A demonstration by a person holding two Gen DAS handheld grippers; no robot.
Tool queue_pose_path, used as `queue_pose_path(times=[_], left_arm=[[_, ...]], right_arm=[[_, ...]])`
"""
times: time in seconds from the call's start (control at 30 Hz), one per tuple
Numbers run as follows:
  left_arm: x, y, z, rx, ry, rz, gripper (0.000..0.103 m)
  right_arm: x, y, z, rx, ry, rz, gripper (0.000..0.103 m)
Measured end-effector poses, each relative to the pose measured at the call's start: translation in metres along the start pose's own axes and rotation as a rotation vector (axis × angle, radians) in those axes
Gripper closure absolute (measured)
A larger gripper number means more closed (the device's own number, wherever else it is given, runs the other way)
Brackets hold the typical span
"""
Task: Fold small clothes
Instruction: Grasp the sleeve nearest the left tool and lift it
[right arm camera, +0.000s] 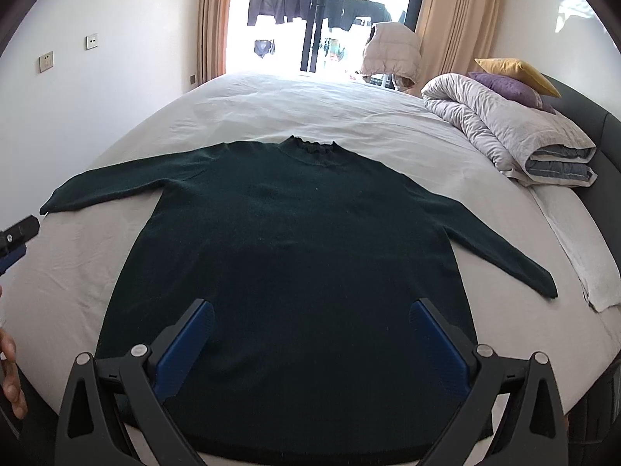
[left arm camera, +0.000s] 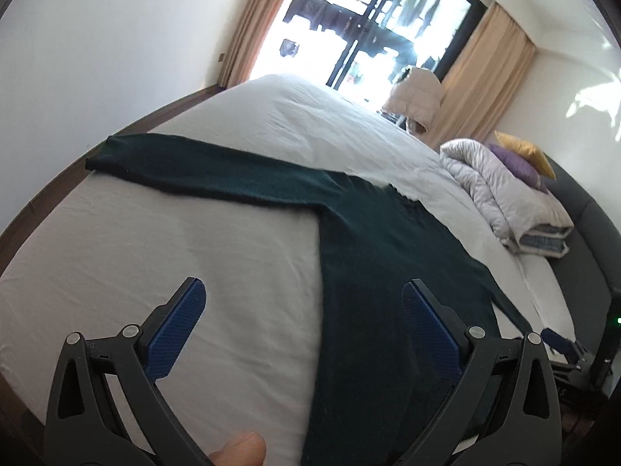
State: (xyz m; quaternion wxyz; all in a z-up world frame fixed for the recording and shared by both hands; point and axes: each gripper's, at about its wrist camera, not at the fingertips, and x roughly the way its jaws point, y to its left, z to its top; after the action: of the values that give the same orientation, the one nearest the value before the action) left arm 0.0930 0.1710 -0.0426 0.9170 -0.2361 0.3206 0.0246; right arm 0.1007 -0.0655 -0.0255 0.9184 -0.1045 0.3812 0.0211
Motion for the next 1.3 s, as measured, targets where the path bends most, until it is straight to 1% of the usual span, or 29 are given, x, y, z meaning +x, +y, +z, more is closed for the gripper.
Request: queue_pose_path(times=[0.07,0.1,0.17,0.23,0.3,0.33,0.37,0.4,0.5,0.6,0.7,0.8,0.87,0.9,0.93,0.97,1.0,1.03,1.07,1.1,1.13,1.17,1.23,1.3], left_arm=[[0.023,0.018,0.022,-0.02,0.058,-0.006,0.0],[0.034,0.032,0.033,-0.064,0.071,-0.019,0.0],[0.052,0.069,0.051,-0.201,0.053,-0.039,0.0],[0.07,0.112,0.065,-0.377,0.042,-0.075,0.0],[0.088,0.155,0.073,-0.541,0.025,-0.127,0.0],[0.095,0.173,0.076,-0.607,0.025,-0.129,0.002],[0.1,0.188,0.08,-0.656,0.016,-0.137,0.002],[0.104,0.203,0.083,-0.699,0.001,-0.15,0.002],[0.111,0.231,0.091,-0.788,-0.043,-0.187,0.002],[0.119,0.249,0.105,-0.819,-0.072,-0.201,0.002],[0.127,0.269,0.122,-0.856,-0.096,-0.209,0.002],[0.135,0.283,0.141,-0.87,-0.097,-0.212,0.002],[0.141,0.29,0.154,-0.861,-0.094,-0.219,0.005],[0.145,0.289,0.157,-0.862,-0.086,-0.22,0.014],[0.147,0.291,0.162,-0.867,-0.076,-0.227,0.026],[0.154,0.292,0.162,-0.871,-0.061,-0.237,0.033],[0.159,0.283,0.15,-0.875,-0.044,-0.238,0.048],[0.164,0.285,0.15,-0.875,-0.027,-0.234,0.068],[0.166,0.283,0.152,-0.867,-0.01,-0.23,0.075],[0.169,0.284,0.154,-0.852,-0.003,-0.226,0.08],[0.17,0.281,0.159,-0.823,-0.004,-0.214,0.084],[0.169,0.269,0.168,-0.774,-0.007,-0.198,0.085],[0.167,0.232,0.177,-0.654,-0.019,-0.17,0.087],[0.17,0.198,0.2,-0.531,-0.019,-0.159,0.091]], right_arm=[[0.016,0.002,0.015,-0.008,-0.012,0.012,0.0],[0.024,0.003,0.022,-0.01,-0.016,0.026,0.0],[0.041,0.008,0.036,-0.013,-0.02,0.055,0.001],[0.056,0.014,0.047,-0.017,-0.016,0.095,0.007],[0.073,0.021,0.055,-0.023,-0.001,0.14,0.021],[0.081,0.025,0.059,-0.027,0.014,0.16,0.024],[0.089,0.03,0.061,-0.03,0.028,0.18,0.029],[0.096,0.035,0.062,-0.032,0.037,0.198,0.03],[0.115,0.047,0.064,-0.033,0.059,0.234,0.03],[0.127,0.057,0.062,-0.029,0.075,0.255,0.03],[0.131,0.063,0.06,-0.026,0.078,0.273,0.03],[0.134,0.065,0.058,-0.033,0.074,0.274,0.031],[0.138,0.063,0.059,-0.023,0.077,0.273,0.032],[0.14,0.061,0.06,-0.013,0.082,0.275,0.035],[0.143,0.058,0.06,-0.003,0.088,0.276,0.036],[0.145,0.056,0.061,0.008,0.095,0.277,0.039],[0.148,0.053,0.062,0.015,0.1,0.277,0.043],[0.15,0.052,0.062,0.02,0.102,0.277,0.044],[0.152,0.05,0.062,0.022,0.105,0.277,0.049],[0.155,0.048,0.062,0.026,0.11,0.277,0.052],[0.157,0.045,0.06,0.033,0.117,0.281,0.054],[0.16,0.042,0.059,0.044,0.125,0.289,0.054],[0.164,0.034,0.055,0.07,0.14,0.296,0.054],[0.168,0.022,0.05,0.104,0.153,0.305,0.054]])
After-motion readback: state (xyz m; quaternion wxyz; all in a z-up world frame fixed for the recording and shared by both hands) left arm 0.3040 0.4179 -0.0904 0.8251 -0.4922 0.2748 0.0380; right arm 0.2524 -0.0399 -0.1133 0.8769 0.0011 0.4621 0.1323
